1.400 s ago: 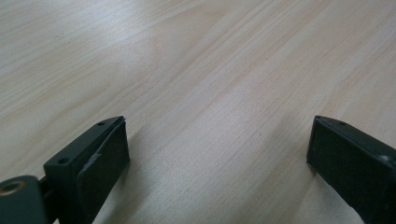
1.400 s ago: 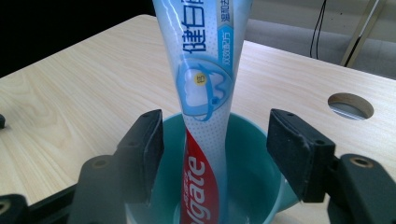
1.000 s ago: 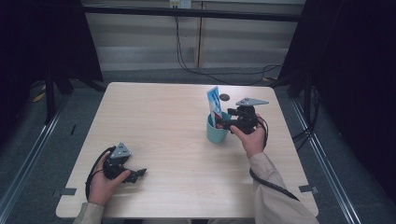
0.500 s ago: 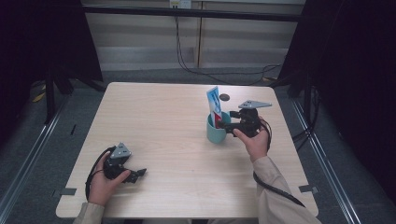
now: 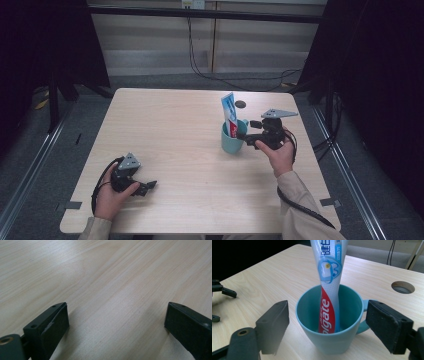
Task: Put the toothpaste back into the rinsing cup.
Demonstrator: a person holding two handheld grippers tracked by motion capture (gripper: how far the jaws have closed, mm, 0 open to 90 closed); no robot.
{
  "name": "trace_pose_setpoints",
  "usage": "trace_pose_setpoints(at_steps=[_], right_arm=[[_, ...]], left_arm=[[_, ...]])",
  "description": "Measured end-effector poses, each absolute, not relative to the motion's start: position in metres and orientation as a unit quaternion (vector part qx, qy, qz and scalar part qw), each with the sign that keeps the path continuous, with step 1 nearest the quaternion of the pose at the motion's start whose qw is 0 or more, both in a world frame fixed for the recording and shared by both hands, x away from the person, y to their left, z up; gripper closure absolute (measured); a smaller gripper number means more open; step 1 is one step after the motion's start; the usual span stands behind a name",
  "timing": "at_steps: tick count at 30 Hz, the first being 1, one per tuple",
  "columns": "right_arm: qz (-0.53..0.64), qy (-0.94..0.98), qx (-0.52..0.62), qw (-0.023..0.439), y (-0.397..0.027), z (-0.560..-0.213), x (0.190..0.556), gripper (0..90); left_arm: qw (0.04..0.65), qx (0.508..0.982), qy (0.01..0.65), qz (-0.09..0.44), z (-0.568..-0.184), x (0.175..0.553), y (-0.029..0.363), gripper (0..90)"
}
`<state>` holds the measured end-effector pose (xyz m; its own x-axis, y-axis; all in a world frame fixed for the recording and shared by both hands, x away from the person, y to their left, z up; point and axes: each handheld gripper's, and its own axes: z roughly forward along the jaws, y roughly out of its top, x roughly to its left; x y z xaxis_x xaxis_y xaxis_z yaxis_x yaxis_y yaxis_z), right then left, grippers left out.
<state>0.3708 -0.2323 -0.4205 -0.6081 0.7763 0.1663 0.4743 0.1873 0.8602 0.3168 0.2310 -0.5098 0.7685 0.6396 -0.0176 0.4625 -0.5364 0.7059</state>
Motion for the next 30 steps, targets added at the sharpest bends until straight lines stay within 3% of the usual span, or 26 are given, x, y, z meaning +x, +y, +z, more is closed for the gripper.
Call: trace_pose_setpoints(at_steps=[30], right_arm=[[0.472, 0.771, 0.402, 0.144, -0.25, -0.423, 0.347, 14.7]], left_arm=[[0.362, 0.868, 0.317, 0.122, -0.51, 0.317, 0.231, 5.1]])
